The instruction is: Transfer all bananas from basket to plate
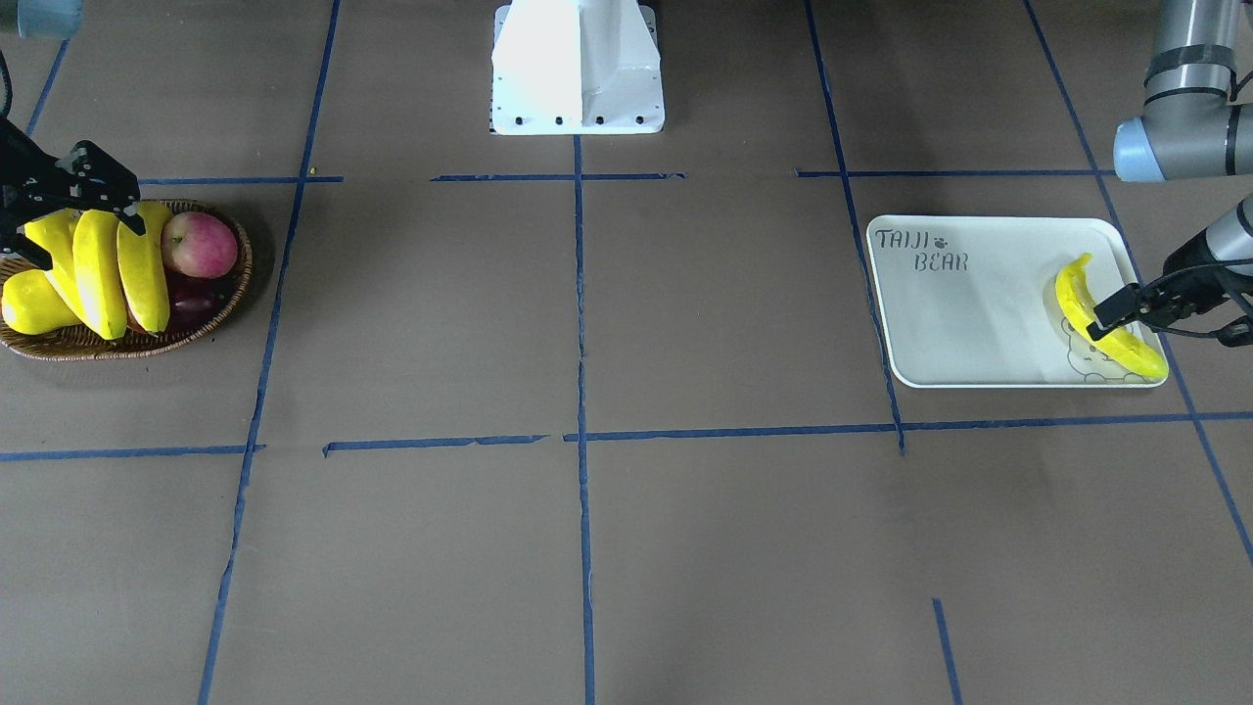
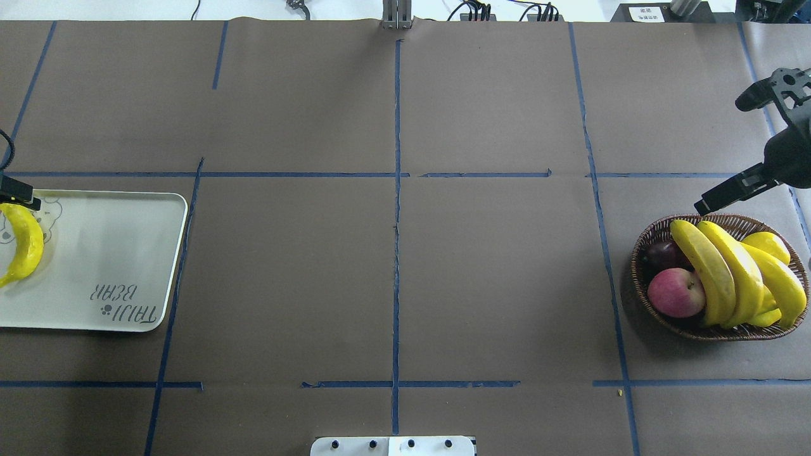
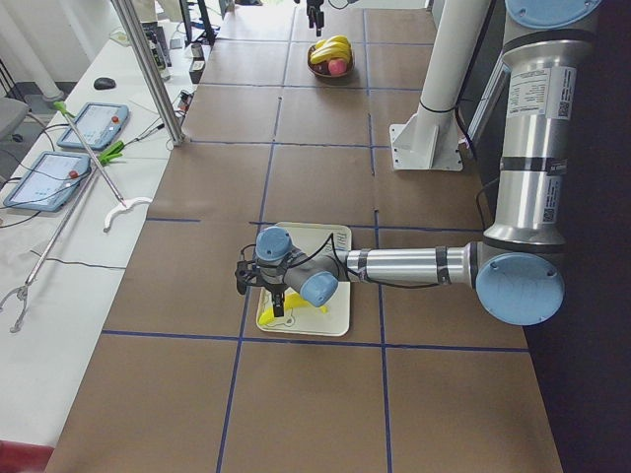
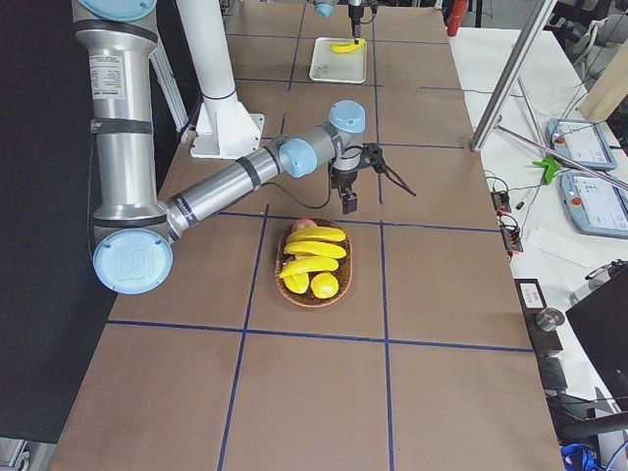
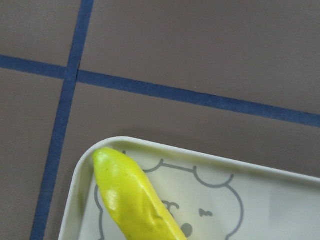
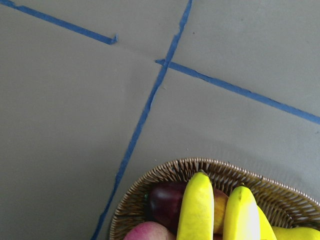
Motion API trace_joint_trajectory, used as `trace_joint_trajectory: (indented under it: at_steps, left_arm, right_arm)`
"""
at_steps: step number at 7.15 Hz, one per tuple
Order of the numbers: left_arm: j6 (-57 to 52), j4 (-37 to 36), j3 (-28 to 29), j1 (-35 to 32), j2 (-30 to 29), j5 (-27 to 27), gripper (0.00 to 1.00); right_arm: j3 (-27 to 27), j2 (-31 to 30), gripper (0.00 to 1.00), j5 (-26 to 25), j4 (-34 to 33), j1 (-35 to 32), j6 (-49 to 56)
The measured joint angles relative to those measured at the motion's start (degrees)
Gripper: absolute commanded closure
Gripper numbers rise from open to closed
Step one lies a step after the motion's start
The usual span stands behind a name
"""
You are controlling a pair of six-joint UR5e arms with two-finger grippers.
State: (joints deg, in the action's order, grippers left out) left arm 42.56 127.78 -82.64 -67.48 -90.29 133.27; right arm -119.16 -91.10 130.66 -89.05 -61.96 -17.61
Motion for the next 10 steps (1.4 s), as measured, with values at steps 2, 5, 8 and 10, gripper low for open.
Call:
trace_joint_trajectory:
  at_steps: [2, 5, 8, 10]
  left_arm:
    - [-1.54, -0.07, -2.20, -1.11, 0.37, 2.22, 0.00]
    - [-1.61, 0.00, -2.65, -1.25, 0.44, 2.55, 0.00]
    - [-1.60, 0.07, -2.77, -1.25, 0.50, 2.55, 0.00]
    - [-1.60, 0.09, -2.74, -1.25, 0.57, 2.52, 0.00]
  right_arm:
    - [0.11, -8.96, 0.00, -1.24, 10.99, -0.01, 0.13]
    - [10.12, -18.90, 0.01, -3.21, 36.31, -0.01, 1.14]
    - [14.10, -22.29, 0.12, -3.31, 44.49, 0.86, 1.61]
    - [13.67, -22.53, 0.16, -3.29, 44.81, 2.89, 1.53]
